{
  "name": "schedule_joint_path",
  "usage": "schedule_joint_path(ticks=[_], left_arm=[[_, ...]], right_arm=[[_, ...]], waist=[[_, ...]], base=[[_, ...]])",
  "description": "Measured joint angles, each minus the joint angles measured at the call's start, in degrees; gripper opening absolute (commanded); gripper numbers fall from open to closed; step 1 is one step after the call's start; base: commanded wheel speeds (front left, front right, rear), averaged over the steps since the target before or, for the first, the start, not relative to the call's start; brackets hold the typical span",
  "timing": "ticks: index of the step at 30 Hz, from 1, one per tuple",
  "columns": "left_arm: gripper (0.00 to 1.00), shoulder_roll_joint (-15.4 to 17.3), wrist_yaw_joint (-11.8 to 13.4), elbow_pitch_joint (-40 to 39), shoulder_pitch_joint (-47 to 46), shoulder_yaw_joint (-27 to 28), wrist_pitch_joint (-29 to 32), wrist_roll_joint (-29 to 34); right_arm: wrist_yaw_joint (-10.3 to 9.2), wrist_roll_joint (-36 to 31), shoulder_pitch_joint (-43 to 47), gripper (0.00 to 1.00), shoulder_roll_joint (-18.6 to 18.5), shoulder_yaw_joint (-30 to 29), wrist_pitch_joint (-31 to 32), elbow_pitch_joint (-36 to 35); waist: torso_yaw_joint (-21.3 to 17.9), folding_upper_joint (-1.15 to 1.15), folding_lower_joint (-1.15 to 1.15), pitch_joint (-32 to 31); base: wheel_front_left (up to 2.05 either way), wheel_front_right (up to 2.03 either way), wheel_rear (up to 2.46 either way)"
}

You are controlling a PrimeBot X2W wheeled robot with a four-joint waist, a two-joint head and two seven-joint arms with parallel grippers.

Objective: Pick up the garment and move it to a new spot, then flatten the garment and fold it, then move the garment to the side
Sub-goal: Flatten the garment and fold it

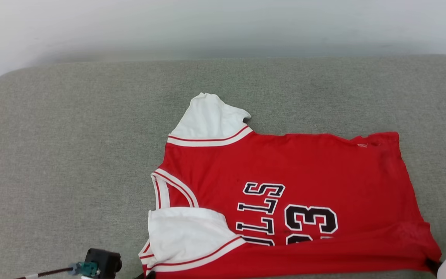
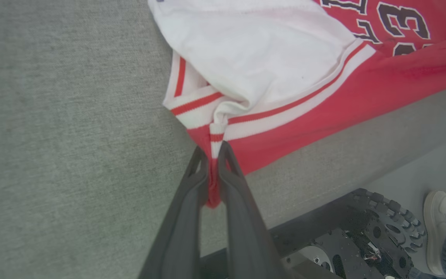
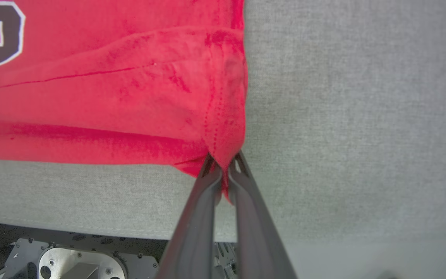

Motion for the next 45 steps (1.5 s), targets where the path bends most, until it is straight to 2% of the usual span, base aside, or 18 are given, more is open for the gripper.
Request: schedule_joint_path(ticks=[4,8,9,10,11,12,17,26,30,33,39,45], left_arm=[[0.00,-0.6,0.3,0.8,1.3,-0.2,-1.0,-0.1],[0.00,-1.5,-0.6,2.7,1.3,-0.8,-1.1,-0.8],[0.00,-1.6,-0.9,3.3,1.3,-1.0,-1.2,-0.8],[0.27,-1.8,-1.0,3.9,1.2,-1.1,-1.5,-0.5],[0.74,-2.0,-1.3,4.4,1.0,-1.2,-1.8,-0.3],[1.00,-2.2,-1.3,5.0,0.9,-1.2,-2.3,0.1],[1.00,-2.9,-2.3,6.1,-0.4,-0.4,-6.2,1.4],[1.00,-4.4,-3.4,4.5,-2.8,4.1,-22.0,7.7],[1.00,-7.0,-2.7,3.1,-3.1,9.6,-24.2,10.2],[1.00,-10.1,-3.1,-0.2,-3.0,16.2,-24.3,14.4],[1.00,-16.6,-9.3,-3.7,-2.3,24.6,-24.4,21.0],[1.00,-16.9,-14.7,0.8,-8.0,25.9,-24.4,23.3]], right_arm=[[0.00,1.5,1.9,0.00,-0.6,-0.1,0.5,-0.6],[0.00,1.9,2.0,0.00,-0.1,0.1,0.5,0.7],[-0.01,2.0,2.0,0.29,0.0,0.5,-0.3,1.1],[-0.01,2.0,1.9,1.00,0.2,0.6,-1.4,1.3],[-0.01,2.0,1.8,1.00,0.3,0.6,-2.0,1.9],[-0.01,1.9,1.7,1.00,0.4,0.7,-2.5,2.5],[-0.04,2.4,0.0,1.00,0.5,1.5,-8.4,2.3],[-0.04,3.6,-2.8,1.00,-0.4,4.1,-26.6,-0.1],[-0.04,2.5,-4.9,1.00,0.1,4.5,-35.4,-1.3],[-0.03,1.8,-5.4,1.00,1.4,5.4,-40.7,-2.5],[-0.04,0.7,-6.3,1.00,3.9,4.9,-48.9,-3.8],[-0.04,-1.7,-8.4,1.00,5.8,5.6,-53.0,-4.5]], waist=[[-0.3,0.00,0.00,-0.2],[-0.3,0.00,0.00,0.0],[-0.3,0.00,0.00,0.0],[-0.2,0.00,0.00,0.0],[-0.2,0.00,0.00,0.0],[-0.1,0.00,0.00,0.0],[0.1,0.00,0.01,-0.7],[-0.8,0.00,0.00,-3.4],[-1.8,0.00,0.00,-3.7],[-2.3,0.00,0.00,-3.4],[-3.1,0.00,0.00,-1.3],[-5.0,0.00,0.00,1.9]], base=[[0.00,0.00,0.00],[0.00,0.00,0.00],[0.00,0.00,0.00],[0.00,0.00,0.00],[0.00,0.00,0.00],[0.00,0.00,0.00],[0.00,0.00,0.00],[0.00,0.00,0.00],[0.00,0.00,0.00],[0.00,0.00,0.00],[0.00,0.00,0.00],[0.00,0.00,0.00]])
